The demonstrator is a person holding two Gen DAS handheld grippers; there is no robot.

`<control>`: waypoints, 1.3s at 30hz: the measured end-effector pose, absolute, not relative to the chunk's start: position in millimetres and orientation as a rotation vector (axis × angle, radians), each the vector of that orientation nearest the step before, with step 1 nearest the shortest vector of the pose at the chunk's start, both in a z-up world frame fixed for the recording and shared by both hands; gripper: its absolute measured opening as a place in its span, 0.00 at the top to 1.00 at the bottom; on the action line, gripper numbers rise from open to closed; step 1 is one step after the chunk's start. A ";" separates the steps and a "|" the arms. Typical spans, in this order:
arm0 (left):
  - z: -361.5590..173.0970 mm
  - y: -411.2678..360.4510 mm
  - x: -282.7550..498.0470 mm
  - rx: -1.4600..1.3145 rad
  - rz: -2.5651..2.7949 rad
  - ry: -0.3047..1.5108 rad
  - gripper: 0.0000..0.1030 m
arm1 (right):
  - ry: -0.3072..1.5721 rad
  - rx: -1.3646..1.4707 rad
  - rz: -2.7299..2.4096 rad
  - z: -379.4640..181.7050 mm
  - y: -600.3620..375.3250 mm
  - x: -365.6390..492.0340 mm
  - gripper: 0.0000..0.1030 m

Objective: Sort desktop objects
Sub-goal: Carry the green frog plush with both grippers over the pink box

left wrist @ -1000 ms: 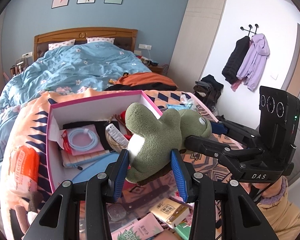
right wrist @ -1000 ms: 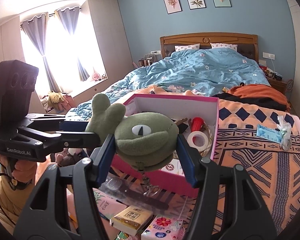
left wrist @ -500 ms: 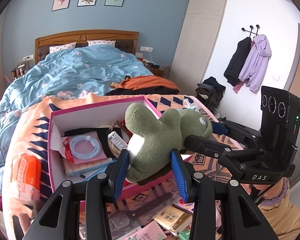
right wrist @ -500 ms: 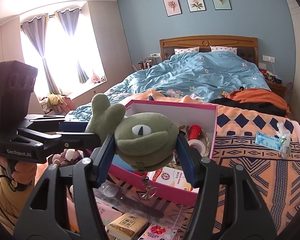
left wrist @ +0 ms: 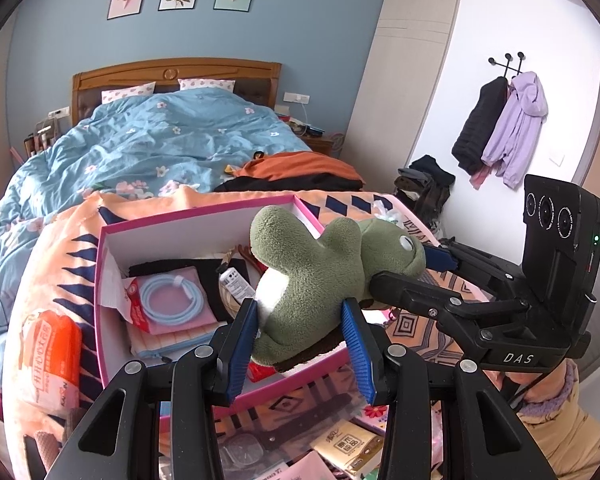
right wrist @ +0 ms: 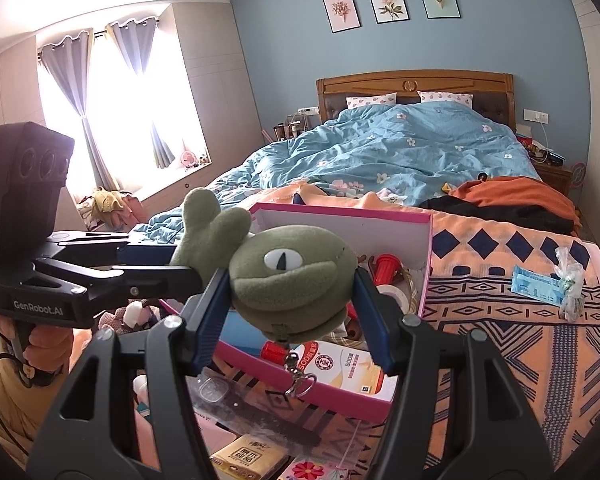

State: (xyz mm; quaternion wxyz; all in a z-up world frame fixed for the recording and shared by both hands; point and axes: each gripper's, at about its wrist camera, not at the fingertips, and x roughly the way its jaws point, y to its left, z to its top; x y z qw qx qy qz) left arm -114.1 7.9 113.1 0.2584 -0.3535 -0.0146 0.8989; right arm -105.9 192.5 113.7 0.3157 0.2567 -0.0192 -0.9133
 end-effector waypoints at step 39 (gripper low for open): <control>96.9 4.8 -149.3 -1.020 2.453 -0.050 0.58 | -0.068 0.730 -2.411 98.6 194.5 -149.7 0.39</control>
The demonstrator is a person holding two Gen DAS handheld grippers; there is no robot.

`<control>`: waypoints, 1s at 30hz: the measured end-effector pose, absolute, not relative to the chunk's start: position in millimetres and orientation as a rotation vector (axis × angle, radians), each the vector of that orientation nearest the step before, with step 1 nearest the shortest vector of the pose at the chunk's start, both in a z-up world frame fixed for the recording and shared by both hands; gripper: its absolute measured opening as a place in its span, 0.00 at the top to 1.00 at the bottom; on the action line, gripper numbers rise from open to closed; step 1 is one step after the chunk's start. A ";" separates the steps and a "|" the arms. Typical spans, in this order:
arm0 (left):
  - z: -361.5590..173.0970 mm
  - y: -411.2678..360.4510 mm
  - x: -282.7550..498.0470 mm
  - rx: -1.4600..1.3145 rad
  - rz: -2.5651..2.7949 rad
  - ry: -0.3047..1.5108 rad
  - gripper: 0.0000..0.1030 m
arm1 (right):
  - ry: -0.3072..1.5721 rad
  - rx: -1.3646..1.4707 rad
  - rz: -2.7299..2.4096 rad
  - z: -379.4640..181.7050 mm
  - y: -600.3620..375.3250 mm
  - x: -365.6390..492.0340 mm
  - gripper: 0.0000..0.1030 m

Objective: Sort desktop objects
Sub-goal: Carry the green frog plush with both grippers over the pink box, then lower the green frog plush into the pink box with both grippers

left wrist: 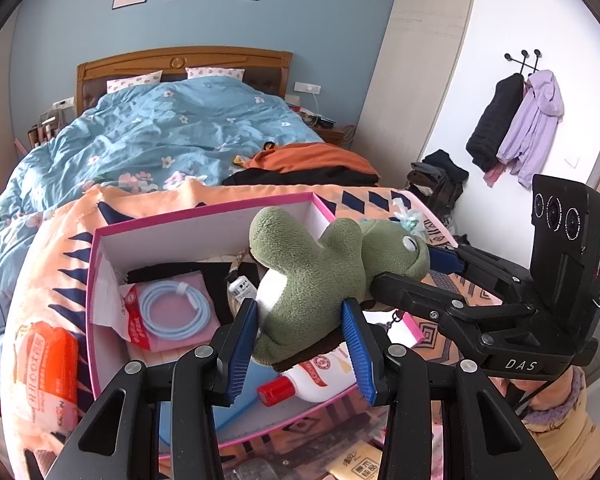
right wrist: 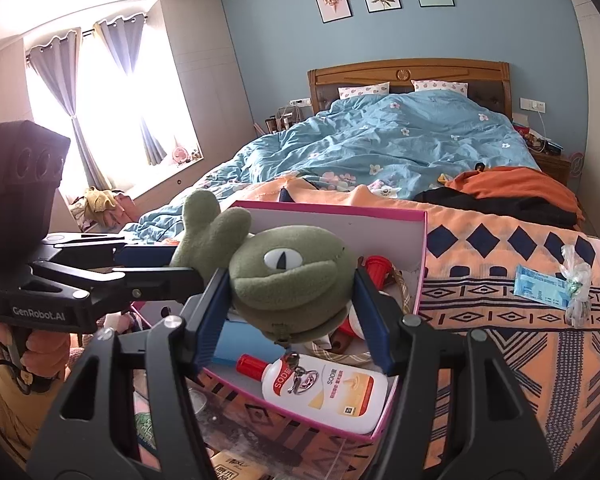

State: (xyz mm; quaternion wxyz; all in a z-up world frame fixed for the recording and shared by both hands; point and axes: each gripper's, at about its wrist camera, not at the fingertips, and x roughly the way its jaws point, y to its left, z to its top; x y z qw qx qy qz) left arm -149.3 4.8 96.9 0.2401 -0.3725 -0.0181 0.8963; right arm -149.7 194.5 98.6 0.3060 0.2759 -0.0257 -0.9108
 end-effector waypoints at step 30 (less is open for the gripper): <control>88.4 9.0 -169.3 -1.053 2.450 -0.052 0.58 | -0.104 0.788 -2.417 86.7 197.7 -176.0 0.39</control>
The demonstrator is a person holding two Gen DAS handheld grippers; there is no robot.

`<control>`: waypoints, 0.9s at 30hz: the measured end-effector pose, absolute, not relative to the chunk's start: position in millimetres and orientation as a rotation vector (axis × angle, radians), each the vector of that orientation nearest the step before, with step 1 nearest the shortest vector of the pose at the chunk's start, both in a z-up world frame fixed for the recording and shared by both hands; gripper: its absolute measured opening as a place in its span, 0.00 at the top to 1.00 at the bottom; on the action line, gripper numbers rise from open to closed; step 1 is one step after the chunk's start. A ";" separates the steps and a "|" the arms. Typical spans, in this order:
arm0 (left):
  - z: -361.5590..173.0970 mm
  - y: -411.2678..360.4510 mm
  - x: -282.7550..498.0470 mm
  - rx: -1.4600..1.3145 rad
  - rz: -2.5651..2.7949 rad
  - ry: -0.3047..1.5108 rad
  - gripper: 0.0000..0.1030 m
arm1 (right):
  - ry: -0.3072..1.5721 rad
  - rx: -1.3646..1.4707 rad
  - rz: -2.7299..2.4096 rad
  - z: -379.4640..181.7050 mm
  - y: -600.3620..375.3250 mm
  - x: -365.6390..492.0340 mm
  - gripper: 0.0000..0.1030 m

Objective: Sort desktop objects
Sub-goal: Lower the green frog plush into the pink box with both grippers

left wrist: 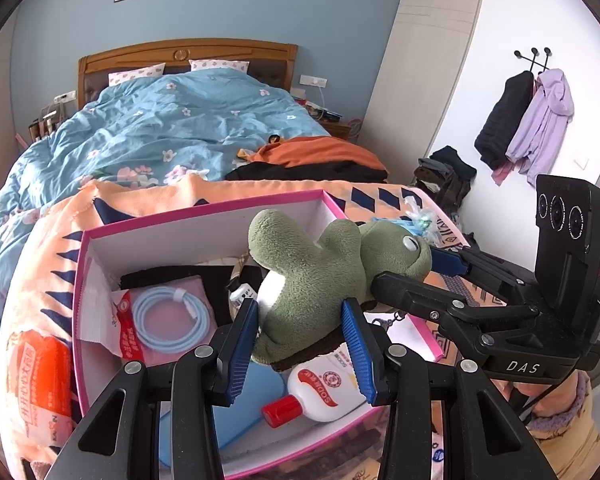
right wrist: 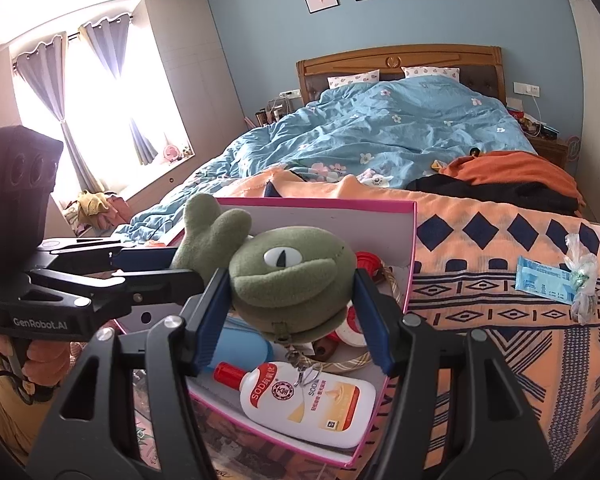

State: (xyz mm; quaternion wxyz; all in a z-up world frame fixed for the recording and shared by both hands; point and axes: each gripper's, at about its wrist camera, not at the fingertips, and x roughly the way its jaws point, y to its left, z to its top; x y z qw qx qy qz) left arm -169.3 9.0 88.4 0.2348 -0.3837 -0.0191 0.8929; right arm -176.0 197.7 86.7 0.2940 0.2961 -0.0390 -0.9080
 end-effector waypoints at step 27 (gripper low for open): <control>72.7 9.0 -190.4 -1.089 2.451 -0.061 0.58 | -0.100 0.845 -2.431 79.3 199.6 -202.4 0.39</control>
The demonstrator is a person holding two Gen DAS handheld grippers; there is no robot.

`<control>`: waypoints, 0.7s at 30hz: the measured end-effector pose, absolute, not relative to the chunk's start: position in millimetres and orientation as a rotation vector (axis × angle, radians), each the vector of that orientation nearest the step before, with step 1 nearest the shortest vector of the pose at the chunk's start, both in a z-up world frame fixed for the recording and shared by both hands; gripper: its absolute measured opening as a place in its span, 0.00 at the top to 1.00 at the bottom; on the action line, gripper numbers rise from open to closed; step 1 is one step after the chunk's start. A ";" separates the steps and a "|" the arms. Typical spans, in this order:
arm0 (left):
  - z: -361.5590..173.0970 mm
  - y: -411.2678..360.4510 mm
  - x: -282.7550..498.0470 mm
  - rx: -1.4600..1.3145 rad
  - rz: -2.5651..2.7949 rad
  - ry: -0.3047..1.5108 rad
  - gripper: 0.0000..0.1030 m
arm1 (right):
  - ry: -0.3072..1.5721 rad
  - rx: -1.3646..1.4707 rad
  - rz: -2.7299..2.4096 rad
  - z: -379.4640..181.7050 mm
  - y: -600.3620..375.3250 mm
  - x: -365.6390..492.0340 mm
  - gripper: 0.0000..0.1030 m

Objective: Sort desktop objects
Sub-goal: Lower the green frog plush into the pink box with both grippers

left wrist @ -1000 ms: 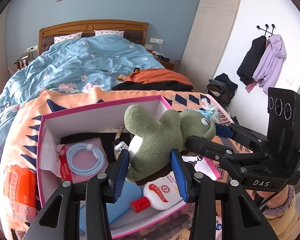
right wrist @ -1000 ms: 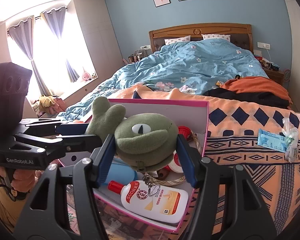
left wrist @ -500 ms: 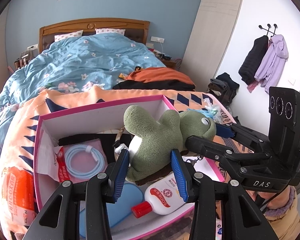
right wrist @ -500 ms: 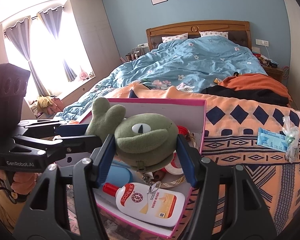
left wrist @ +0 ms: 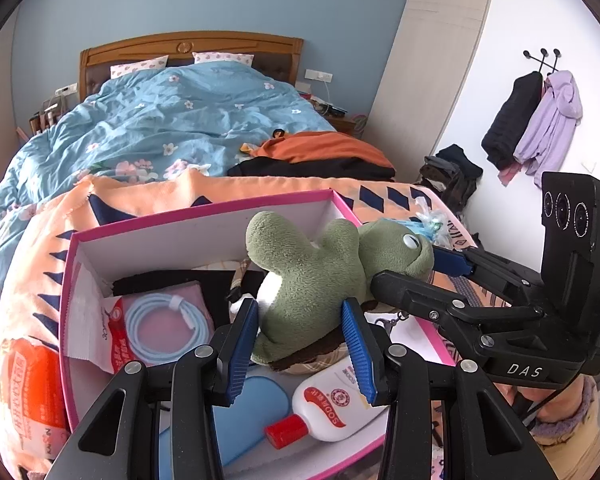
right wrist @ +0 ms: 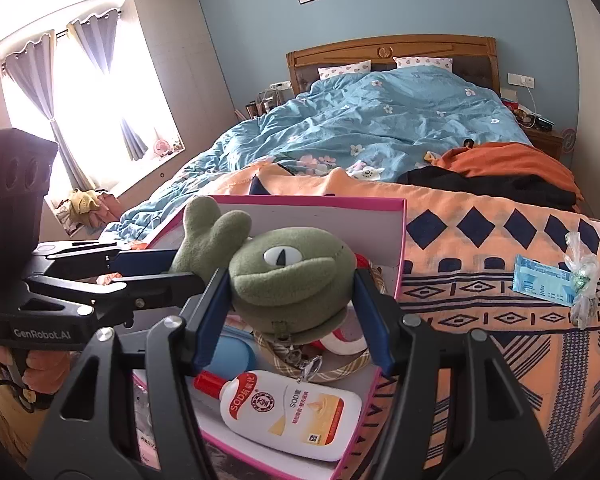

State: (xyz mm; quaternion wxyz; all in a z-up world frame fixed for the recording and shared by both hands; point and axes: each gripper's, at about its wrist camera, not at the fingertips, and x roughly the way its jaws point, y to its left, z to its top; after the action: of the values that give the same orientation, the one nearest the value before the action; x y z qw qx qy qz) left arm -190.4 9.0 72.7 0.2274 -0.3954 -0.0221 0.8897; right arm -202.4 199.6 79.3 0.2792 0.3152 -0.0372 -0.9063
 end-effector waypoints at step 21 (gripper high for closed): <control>63.8 19.1 -213.1 -1.153 2.436 -0.090 0.58 | -0.104 0.904 -2.438 67.2 198.4 -224.8 0.39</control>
State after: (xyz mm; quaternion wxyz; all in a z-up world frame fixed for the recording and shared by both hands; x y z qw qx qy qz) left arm -213.1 19.1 63.8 0.2206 -0.4168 -0.0325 0.8812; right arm -224.8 198.4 67.2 0.2664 0.3347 -0.0386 -0.9031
